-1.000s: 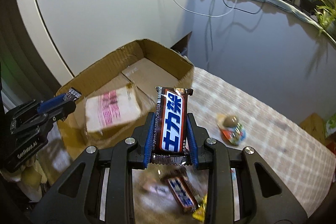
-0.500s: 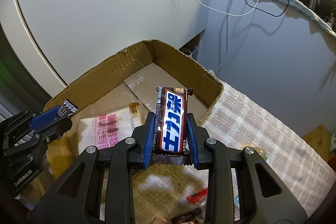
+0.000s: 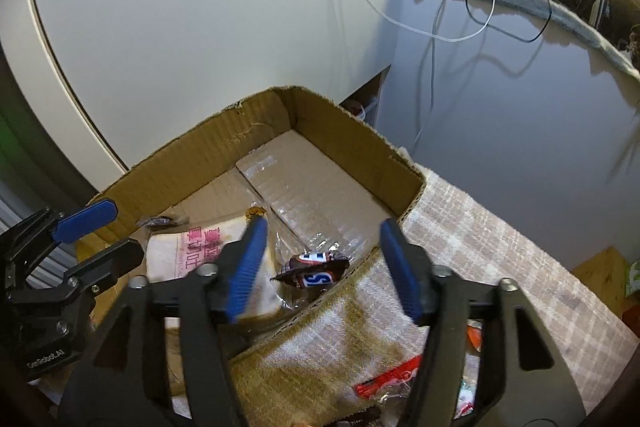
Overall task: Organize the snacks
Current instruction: 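Lower the chocolate bar into the box and open the right tool, then grasp the blue-label chocolate bar with the left tool while the right tool grasps the green packet, then carry the chocolate bar with the left tool and green packet with the right tool toward the box, then open the left tool over the box while the right tool releases the green packet, then grasp the yellow candy packet with the left tool while the right tool grasps the red-sealed snack bag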
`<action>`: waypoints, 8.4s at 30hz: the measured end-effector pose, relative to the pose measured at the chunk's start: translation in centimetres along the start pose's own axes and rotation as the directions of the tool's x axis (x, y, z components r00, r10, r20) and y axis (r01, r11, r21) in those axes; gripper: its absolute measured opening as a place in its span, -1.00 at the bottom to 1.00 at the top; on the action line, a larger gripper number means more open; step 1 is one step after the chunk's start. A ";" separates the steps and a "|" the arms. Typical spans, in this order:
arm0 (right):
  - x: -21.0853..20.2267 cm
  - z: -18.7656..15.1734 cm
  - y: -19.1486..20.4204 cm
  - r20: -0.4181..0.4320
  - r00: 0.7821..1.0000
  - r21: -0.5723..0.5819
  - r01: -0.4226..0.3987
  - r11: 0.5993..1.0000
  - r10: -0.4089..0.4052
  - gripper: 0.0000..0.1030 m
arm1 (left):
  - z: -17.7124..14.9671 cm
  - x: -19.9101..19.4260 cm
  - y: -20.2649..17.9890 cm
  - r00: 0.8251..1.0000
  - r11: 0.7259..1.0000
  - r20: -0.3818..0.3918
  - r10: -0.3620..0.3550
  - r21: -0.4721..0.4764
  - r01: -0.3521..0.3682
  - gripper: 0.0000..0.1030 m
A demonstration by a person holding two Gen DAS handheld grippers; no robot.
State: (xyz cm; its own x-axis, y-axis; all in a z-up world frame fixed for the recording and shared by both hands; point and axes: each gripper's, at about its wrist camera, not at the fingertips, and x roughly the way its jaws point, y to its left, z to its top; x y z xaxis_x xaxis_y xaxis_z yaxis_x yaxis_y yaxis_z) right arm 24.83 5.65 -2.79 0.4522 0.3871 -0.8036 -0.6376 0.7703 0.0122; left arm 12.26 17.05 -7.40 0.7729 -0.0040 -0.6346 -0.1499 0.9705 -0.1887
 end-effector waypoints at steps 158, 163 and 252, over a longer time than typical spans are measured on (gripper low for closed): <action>-10.5 -7.6 -2.9 0.070 0.985 -0.075 -0.150 0.986 0.155 -0.58 | 0.1 -1.8 -3.6 0.992 0.993 -0.035 -0.120 0.016 0.120 -0.24; -8.0 -5.1 -1.8 0.065 0.984 -0.088 -0.162 0.983 0.168 -0.58 | 0.8 -0.6 -1.9 0.994 0.994 -0.038 -0.106 0.003 0.106 -0.24; -17.1 -19.0 -19.7 -0.049 0.996 0.389 0.094 0.917 -0.081 0.46 | -6.5 -1.6 -15.8 0.931 0.944 -0.217 -0.292 0.091 0.317 0.06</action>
State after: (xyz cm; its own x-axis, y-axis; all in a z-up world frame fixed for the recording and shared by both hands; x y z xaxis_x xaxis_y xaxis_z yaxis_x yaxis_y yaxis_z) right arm 17.79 -25.82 -0.61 0.4710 0.2981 -0.8302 -0.2996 0.9393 0.1673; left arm 9.42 0.11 -8.29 0.6297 -0.3397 -0.6987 0.1602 0.9368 -0.3111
